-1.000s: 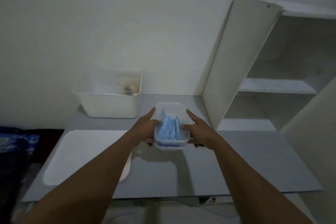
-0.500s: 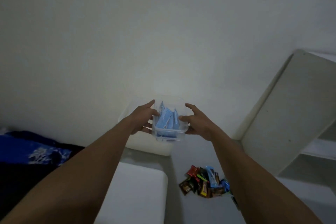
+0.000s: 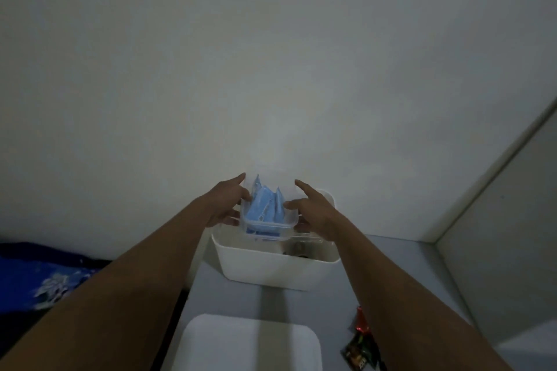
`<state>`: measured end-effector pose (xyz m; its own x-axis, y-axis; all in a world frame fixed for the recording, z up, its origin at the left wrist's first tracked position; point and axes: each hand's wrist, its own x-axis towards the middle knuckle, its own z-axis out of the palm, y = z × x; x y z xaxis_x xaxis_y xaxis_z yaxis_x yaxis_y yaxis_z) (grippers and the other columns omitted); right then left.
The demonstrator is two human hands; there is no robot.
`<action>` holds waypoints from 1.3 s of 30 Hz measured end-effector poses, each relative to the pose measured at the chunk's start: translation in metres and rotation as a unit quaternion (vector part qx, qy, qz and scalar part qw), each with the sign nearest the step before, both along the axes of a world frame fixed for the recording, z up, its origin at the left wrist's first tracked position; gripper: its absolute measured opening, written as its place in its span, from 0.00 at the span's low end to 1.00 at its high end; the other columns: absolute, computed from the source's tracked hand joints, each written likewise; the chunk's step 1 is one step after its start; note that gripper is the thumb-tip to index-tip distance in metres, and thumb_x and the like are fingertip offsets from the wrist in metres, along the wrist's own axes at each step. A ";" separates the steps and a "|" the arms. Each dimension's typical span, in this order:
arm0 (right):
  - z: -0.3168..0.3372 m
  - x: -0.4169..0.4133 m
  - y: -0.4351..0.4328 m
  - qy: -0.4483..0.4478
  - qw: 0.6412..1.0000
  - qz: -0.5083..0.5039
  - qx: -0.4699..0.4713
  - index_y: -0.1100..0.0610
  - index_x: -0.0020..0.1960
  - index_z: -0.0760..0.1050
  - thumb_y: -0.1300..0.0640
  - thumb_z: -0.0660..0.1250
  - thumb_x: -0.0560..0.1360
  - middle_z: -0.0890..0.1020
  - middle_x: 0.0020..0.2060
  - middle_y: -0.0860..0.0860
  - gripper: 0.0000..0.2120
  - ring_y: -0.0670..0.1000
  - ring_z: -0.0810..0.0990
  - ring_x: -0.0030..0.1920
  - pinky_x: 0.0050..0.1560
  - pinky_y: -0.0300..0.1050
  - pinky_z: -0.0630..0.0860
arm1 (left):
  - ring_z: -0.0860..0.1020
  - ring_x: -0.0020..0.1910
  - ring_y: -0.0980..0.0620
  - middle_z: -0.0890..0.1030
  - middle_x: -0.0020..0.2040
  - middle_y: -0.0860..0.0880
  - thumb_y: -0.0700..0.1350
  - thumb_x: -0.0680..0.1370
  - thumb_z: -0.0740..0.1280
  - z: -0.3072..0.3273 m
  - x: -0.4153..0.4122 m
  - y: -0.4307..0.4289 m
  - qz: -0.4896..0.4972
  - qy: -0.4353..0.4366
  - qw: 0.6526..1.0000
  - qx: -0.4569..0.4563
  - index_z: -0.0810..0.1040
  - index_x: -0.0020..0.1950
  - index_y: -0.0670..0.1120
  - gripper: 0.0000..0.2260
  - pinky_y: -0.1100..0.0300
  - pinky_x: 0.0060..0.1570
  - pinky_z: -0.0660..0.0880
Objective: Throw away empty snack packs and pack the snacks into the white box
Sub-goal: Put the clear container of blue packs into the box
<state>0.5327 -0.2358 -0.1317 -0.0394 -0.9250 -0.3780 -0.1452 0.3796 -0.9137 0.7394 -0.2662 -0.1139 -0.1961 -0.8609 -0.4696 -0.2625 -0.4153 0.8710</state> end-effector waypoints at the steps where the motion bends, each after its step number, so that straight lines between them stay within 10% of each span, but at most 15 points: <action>1: -0.007 0.003 -0.003 -0.005 1.000 -0.006 0.009 0.42 0.75 0.62 0.62 0.70 0.75 0.74 0.66 0.55 0.34 0.59 0.79 0.59 0.58 0.60 0.79 | 0.81 0.53 0.37 0.74 0.65 0.40 0.39 0.78 0.62 -0.006 0.003 -0.005 -0.004 -0.005 1.000 0.012 0.56 0.78 0.61 0.32 0.46 0.50 0.80; 17: -0.101 0.020 -0.039 0.066 0.996 0.000 0.060 0.42 0.73 0.64 0.54 0.73 0.66 0.78 0.60 0.54 0.37 0.59 0.83 0.53 0.46 0.63 0.83 | 0.76 0.59 0.38 0.66 0.73 0.41 0.43 0.81 0.56 -0.096 -0.013 -0.048 0.006 -0.118 0.992 0.053 0.50 0.79 0.61 0.30 0.44 0.53 0.79; 23: -0.112 0.019 -0.042 0.086 0.994 0.028 0.061 0.49 0.73 0.63 0.66 0.66 0.77 0.77 0.58 0.50 0.29 0.51 0.78 0.55 0.38 0.36 0.80 | 0.73 0.63 0.37 0.61 0.77 0.41 0.38 0.80 0.54 -0.124 -0.024 -0.064 -0.001 -0.178 0.984 0.028 0.51 0.79 0.60 0.30 0.44 0.54 0.78; 29: -0.132 0.026 -0.057 0.109 0.990 0.062 0.057 0.43 0.73 0.59 0.65 0.67 0.75 0.75 0.65 0.54 0.33 0.56 0.77 0.63 0.59 0.59 0.79 | 0.74 0.64 0.39 0.67 0.74 0.42 0.46 0.82 0.52 -0.155 -0.027 -0.081 0.021 -0.159 0.985 0.058 0.54 0.78 0.60 0.25 0.45 0.62 0.75; 39: -0.139 0.032 -0.066 0.120 0.988 0.066 0.074 0.47 0.75 0.59 0.65 0.66 0.77 0.73 0.63 0.53 0.32 0.53 0.72 0.57 0.57 0.55 0.78 | 0.75 0.62 0.35 0.70 0.70 0.36 0.35 0.80 0.57 -0.176 -0.025 -0.087 0.042 -0.184 0.982 0.032 0.51 0.80 0.51 0.31 0.47 0.61 0.73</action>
<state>0.5646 -0.3023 -0.2710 -0.0276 -0.8638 -0.5030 -0.4084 0.4690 -0.7831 0.7144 -0.3534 -0.2895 0.0672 -0.8330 -0.5491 -0.5162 -0.5000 0.6953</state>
